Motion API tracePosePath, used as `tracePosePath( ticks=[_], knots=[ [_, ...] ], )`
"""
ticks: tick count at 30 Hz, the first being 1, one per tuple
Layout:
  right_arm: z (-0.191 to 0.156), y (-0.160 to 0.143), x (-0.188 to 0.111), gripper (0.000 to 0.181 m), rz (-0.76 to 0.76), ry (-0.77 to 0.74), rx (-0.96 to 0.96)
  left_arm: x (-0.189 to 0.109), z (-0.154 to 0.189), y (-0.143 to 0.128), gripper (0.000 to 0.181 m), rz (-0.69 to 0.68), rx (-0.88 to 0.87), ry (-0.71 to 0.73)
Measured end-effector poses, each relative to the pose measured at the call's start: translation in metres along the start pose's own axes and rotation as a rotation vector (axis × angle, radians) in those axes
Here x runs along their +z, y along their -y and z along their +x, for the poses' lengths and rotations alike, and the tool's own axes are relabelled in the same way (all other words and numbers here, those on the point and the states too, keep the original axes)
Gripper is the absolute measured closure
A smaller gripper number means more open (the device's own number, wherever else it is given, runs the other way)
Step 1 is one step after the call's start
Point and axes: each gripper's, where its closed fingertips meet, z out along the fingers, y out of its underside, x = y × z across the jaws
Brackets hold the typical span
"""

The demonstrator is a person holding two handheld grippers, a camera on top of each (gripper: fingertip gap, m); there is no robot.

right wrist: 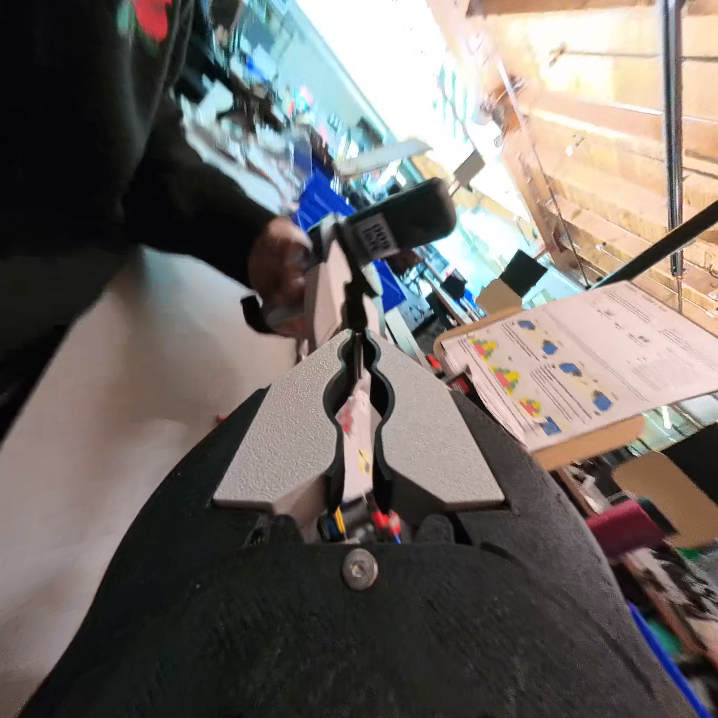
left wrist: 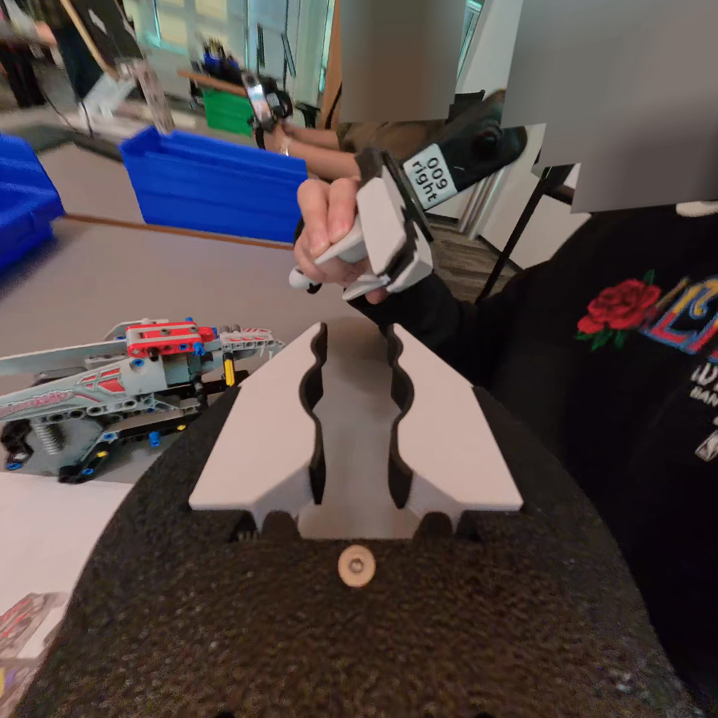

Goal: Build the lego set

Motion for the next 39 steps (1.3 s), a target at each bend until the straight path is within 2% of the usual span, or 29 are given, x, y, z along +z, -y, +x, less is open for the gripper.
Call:
tracePosePath(
  ticks=[2, 6, 11, 14, 16, 18, 20, 22, 25, 30, 33, 39],
  knots=[
    [-0.007, 0.009, 0.01, 0.179, 0.032, 0.011, 0.072, -0.011, 0.004, -0.005, 0.152, 0.041, 0.103, 0.096],
    [0.007, 0.026, 0.029, 0.178, 0.123, -0.16, 0.344, -0.025, 0.005, -0.016, 0.155, 0.07, 0.212, 0.295],
    [0.012, 0.023, 0.05, 0.179, 0.244, -0.255, 0.816, -0.034, 0.012, 0.003, 0.159, 0.208, 0.285, 0.423],
    [0.011, 0.019, 0.055, 0.179, 0.293, -0.313, 0.958, -0.043, 0.007, 0.007, 0.177, 0.21, 0.337, 0.526],
    [0.013, 0.019, 0.055, 0.179, 0.312, -0.343, 0.998, -0.053, 0.005, 0.013, 0.181, 0.24, 0.373, 0.584],
    [0.011, 0.015, 0.056, 0.179, 0.292, -0.356, 1.014, -0.056, 0.007, 0.013, 0.181, 0.247, 0.365, 0.566],
    [0.01, 0.02, 0.058, 0.179, 0.339, -0.346, 1.042, -0.056, 0.005, 0.008, 0.181, 0.23, 0.346, 0.547],
    [0.011, 0.019, 0.06, 0.179, 0.363, -0.359, 1.069, -0.054, 0.004, 0.002, 0.166, 0.211, 0.341, 0.523],
    [0.012, 0.009, 0.068, 0.179, 0.355, -0.369, 1.151, -0.056, 0.0, 0.0, 0.159, 0.219, 0.337, 0.552],
    [0.003, 0.001, 0.082, 0.179, 0.385, -0.353, 1.267, -0.066, -0.008, 0.002, 0.177, 0.237, 0.364, 0.638],
    [0.004, -0.002, 0.081, 0.179, 0.411, -0.352, 1.307, -0.067, -0.011, 0.0, 0.179, 0.232, 0.355, 0.648],
    [0.005, -0.01, 0.077, 0.179, 0.364, -0.362, 1.29, -0.071, -0.017, -0.005, 0.181, 0.195, 0.387, 0.682]
  ],
)
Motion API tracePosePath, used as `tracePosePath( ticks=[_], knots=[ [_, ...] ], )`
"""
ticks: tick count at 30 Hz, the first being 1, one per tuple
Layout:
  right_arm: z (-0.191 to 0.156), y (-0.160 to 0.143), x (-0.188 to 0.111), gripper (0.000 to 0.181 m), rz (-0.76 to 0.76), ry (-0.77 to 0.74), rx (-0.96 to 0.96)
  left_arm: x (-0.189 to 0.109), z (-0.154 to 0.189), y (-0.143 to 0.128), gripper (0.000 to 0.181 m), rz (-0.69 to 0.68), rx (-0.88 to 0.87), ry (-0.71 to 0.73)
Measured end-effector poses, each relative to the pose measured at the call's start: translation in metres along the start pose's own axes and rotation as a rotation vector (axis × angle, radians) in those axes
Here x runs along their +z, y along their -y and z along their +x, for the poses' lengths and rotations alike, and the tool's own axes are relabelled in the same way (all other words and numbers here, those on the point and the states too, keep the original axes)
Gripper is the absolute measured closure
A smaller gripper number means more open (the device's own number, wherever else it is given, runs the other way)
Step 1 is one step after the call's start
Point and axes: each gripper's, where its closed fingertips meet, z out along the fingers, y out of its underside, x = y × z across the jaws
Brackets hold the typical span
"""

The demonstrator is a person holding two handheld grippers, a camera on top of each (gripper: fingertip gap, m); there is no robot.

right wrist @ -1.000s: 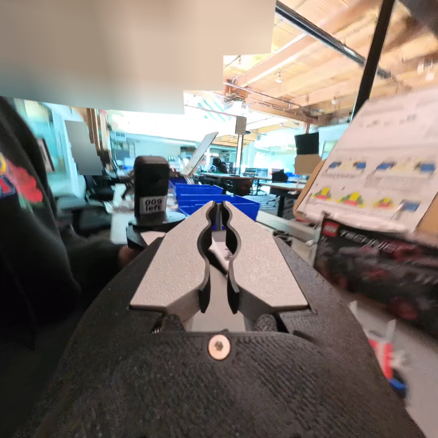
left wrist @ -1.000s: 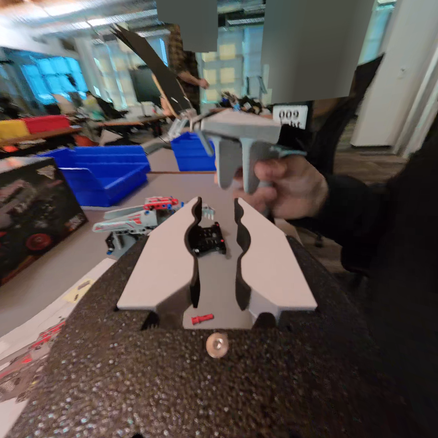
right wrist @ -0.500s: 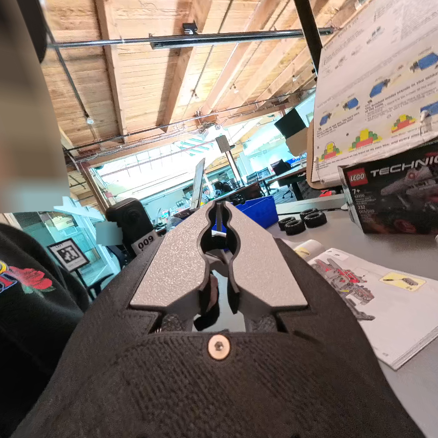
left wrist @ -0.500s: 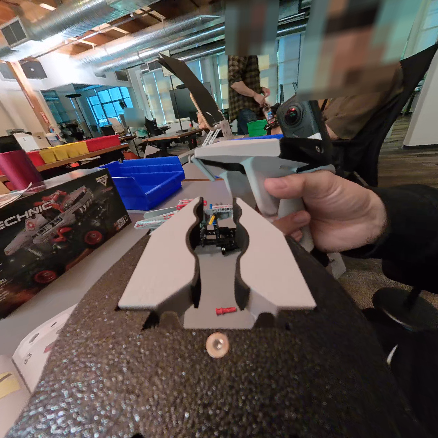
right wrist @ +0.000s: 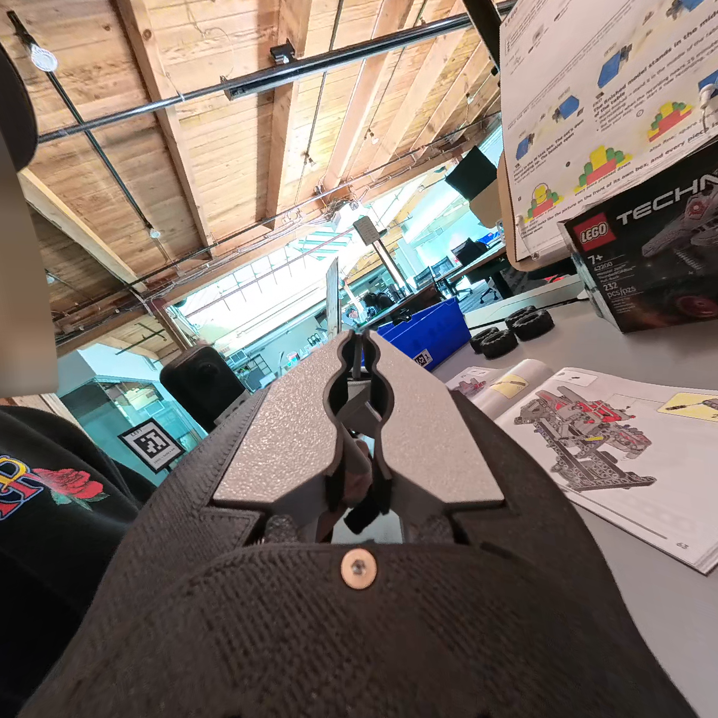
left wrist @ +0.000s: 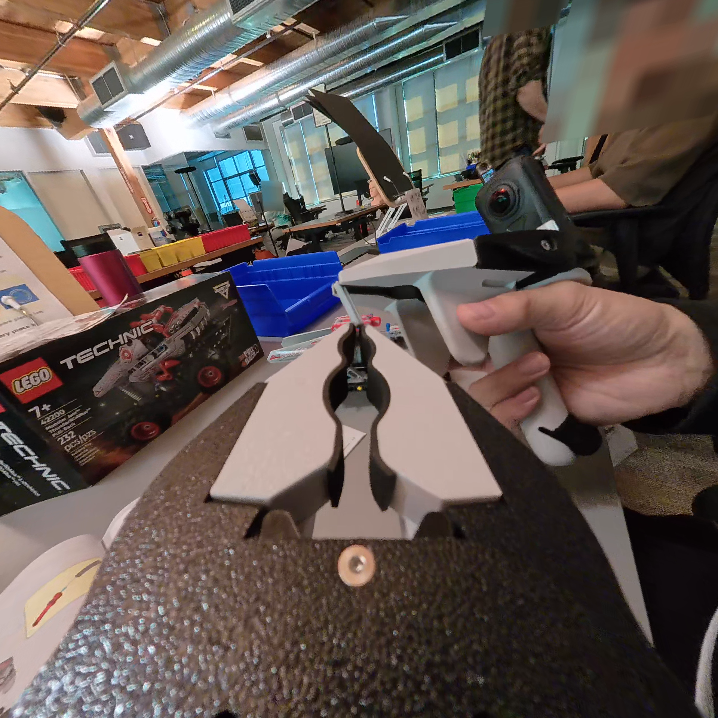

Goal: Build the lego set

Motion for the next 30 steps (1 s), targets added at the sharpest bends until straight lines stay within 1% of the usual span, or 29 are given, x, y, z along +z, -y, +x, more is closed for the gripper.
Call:
tracePosePath(
  ticks=[6, 14, 17, 23, 26, 30],
  knots=[
    [0.008, -0.002, -0.004, 0.179, -0.013, -0.01, 0.032, -0.001, -0.005, -0.005, 0.181, -0.016, 0.012, 0.014],
    [0.011, -0.004, -0.005, 0.179, -0.006, 0.0, 0.097, 0.0, -0.002, -0.008, 0.181, -0.028, 0.045, -0.004],
    [0.016, -0.006, -0.006, 0.18, -0.004, -0.018, 0.098, -0.001, -0.001, -0.006, 0.174, -0.014, 0.047, -0.013],
    [0.019, -0.008, -0.007, 0.18, 0.002, -0.016, 0.136, -0.002, -0.003, -0.005, 0.174, -0.004, 0.035, -0.001],
    [0.018, -0.012, -0.005, 0.179, -0.005, -0.016, 0.131, -0.004, -0.009, -0.005, 0.179, -0.004, 0.057, 0.047],
    [0.017, -0.012, -0.005, 0.179, -0.026, -0.01, 0.089, -0.006, -0.009, -0.004, 0.179, 0.015, 0.083, 0.05]
  ],
)
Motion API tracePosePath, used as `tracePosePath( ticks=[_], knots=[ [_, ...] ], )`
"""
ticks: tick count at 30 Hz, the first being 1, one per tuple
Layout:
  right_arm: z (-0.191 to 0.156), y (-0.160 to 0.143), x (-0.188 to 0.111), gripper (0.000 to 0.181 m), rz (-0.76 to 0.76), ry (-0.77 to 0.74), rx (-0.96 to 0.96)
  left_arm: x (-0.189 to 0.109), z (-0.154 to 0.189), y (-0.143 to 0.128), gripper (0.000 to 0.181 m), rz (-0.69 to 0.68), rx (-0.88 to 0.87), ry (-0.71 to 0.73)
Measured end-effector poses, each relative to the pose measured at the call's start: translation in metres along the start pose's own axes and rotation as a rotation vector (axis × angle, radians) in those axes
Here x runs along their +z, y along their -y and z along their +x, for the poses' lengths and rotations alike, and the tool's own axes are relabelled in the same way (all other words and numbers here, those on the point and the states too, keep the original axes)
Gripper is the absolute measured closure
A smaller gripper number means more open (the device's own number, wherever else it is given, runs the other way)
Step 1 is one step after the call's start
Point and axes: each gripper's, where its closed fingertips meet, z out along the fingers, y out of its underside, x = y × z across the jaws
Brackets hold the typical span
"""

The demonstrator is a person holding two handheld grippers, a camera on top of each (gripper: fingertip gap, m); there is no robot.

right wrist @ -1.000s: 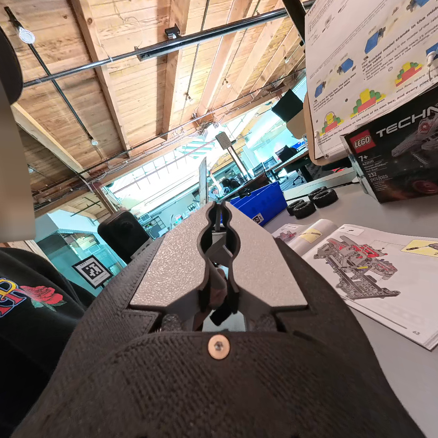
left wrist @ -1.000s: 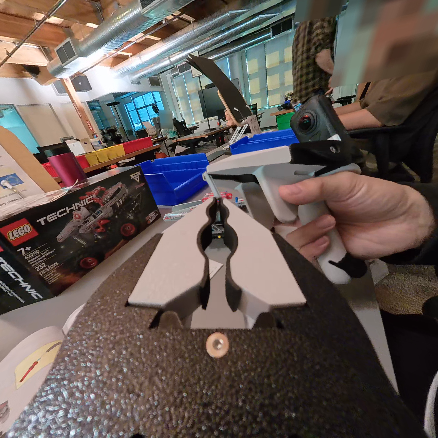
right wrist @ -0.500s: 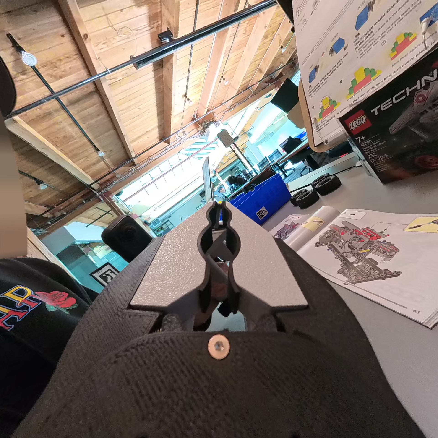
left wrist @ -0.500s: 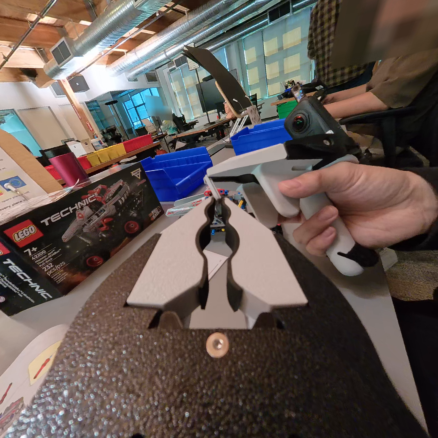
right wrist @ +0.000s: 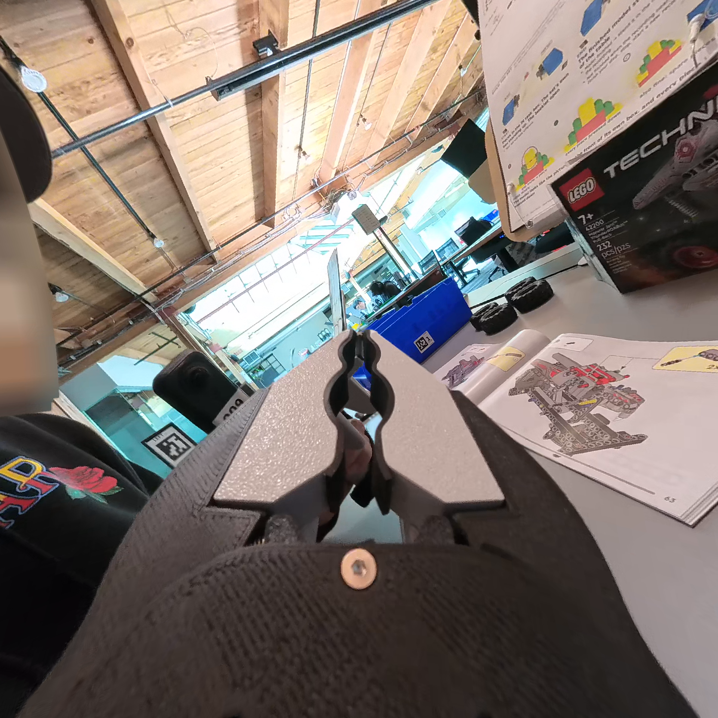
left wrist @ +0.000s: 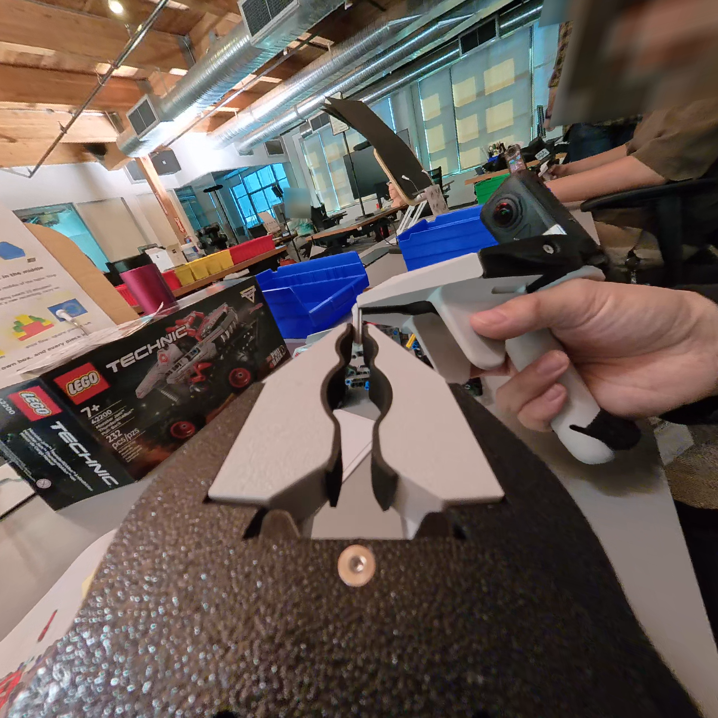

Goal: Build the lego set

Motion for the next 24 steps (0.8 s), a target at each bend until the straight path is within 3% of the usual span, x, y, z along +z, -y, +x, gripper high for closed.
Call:
tracePosePath(
  ticks=[5, 24],
  knots=[
    [0.0, -0.003, -0.003, 0.179, -0.035, 0.0, -0.064, -0.002, 0.004, 0.002, 0.18, 0.035, 0.005, -0.032],
    [0.003, -0.011, -0.022, 0.179, -0.053, 0.093, 0.077, -0.002, 0.023, 0.001, 0.18, 0.067, 0.027, -0.141]
  ],
)
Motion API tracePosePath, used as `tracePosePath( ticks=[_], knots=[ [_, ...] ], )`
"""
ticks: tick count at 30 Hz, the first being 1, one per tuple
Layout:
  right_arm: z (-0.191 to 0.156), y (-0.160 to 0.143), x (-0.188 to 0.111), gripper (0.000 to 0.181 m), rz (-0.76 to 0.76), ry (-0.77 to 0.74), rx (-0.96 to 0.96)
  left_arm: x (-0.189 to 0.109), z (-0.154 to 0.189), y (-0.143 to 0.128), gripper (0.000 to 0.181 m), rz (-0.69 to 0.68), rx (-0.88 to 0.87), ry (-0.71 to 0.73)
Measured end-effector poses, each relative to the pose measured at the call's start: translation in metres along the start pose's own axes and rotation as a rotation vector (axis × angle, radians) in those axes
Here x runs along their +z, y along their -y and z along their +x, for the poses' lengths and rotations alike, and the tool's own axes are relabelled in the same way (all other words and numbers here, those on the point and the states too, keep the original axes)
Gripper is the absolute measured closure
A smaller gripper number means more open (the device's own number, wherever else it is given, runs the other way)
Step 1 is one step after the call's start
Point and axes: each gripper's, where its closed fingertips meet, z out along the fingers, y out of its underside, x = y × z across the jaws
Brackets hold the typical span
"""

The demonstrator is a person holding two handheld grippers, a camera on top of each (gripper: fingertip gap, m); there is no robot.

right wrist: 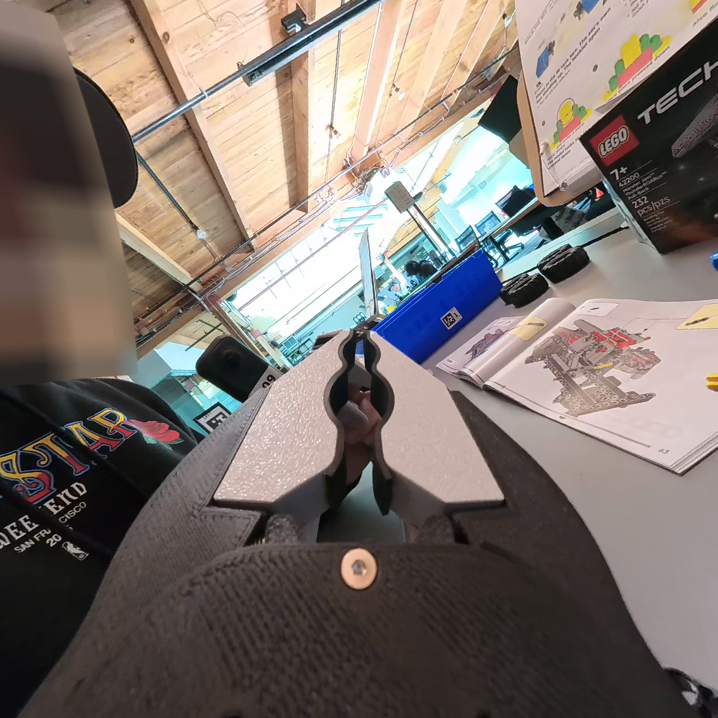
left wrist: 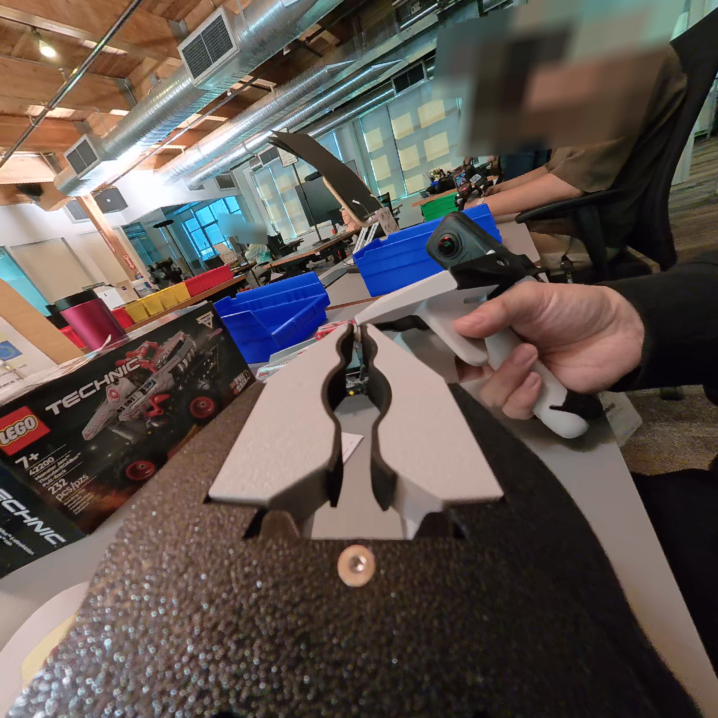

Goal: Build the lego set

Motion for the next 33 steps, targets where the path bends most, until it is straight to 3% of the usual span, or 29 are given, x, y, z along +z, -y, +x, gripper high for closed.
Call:
tracePosePath(
  ticks=[6, 9, 27, 33],
  knots=[
    [0.001, 0.003, -0.005, 0.179, -0.004, 0.007, 0.014, 0.0, 0.002, -0.002, 0.181, 0.004, -0.038, -0.026],
    [-0.002, 0.002, -0.004, 0.179, -0.024, -0.002, -0.028, 0.002, 0.006, -0.003, 0.17, -0.006, -0.028, -0.039],
    [-0.003, 0.004, -0.007, 0.179, -0.007, -0.002, 0.006, 0.002, 0.004, -0.007, 0.179, -0.035, 0.018, -0.008],
    [-0.006, 0.003, -0.011, 0.179, -0.097, 0.002, -0.083, 0.003, 0.009, -0.008, 0.179, -0.055, 0.017, -0.055]
  ],
)
